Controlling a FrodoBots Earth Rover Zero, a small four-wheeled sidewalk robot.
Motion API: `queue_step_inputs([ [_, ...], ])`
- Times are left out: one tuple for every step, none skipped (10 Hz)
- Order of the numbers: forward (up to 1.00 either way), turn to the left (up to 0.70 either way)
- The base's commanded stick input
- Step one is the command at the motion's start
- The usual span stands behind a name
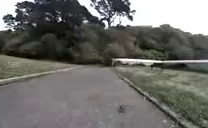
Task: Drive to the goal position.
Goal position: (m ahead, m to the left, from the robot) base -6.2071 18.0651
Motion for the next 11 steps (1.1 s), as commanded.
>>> queue_step_inputs([
  [0.00, 0.00],
  [0.00, 0.00],
  [0.00, 0.00],
  [0.00, 0.00],
  [0.00, 0.00],
  [0.00, 0.00],
  [0.00, 0.00],
  [0.16, 0.00],
  [0.26, 0.00],
  [0.60, 0.00],
  [0.66, 0.00],
])
